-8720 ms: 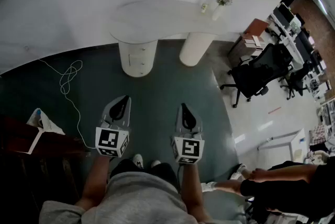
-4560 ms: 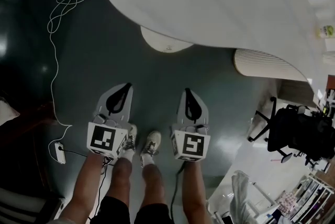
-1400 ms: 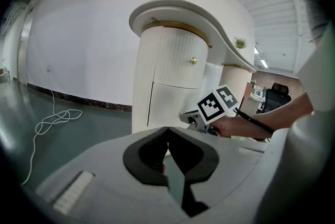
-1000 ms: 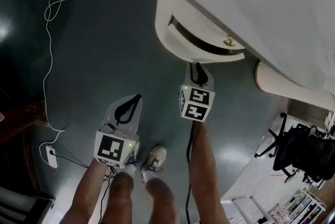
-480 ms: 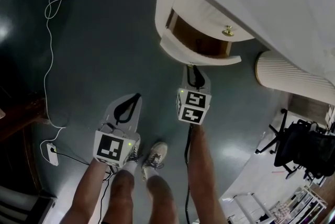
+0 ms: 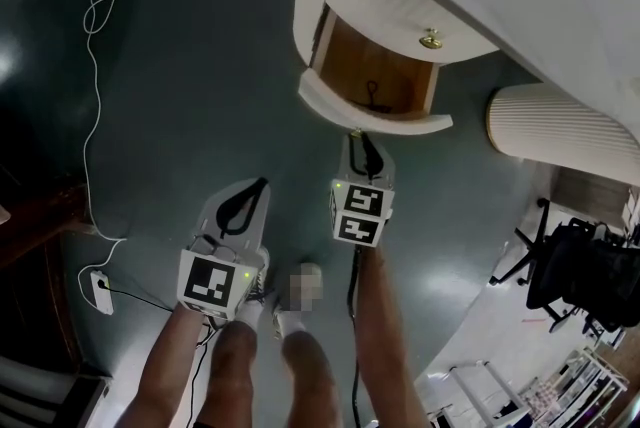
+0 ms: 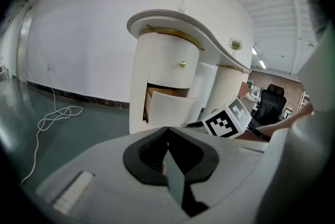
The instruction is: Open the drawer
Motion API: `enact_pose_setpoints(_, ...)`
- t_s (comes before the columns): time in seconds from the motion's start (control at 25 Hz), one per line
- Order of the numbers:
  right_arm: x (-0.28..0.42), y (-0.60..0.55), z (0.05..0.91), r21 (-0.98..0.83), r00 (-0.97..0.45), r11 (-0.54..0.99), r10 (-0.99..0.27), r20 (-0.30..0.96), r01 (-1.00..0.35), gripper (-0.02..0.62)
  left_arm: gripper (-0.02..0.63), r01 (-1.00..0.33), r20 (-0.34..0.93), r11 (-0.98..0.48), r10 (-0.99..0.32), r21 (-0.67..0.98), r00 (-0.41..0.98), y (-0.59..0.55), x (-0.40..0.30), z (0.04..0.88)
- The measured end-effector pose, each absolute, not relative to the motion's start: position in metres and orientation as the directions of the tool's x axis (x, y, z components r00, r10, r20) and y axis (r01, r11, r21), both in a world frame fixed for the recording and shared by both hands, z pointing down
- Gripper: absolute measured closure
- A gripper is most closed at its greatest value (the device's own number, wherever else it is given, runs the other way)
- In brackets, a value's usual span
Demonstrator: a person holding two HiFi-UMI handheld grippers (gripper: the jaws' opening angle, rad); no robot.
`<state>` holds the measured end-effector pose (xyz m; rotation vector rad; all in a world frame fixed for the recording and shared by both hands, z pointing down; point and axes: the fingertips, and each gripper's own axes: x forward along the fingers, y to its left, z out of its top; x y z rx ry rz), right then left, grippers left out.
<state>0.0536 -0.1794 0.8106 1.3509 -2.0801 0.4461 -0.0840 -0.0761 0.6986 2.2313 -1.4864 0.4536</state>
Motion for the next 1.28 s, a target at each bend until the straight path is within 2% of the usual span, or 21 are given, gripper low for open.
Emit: enact_pose_setpoints(1.28, 0.054, -0.102, 0.812, 0.020, -0.289, 0.416, -0.666, 0.688, -0.909, 0.488, 0.595, -0.921, 0.478, -0.359, -0.789, 0.149, 0.385, -0.035, -0.088, 0.684)
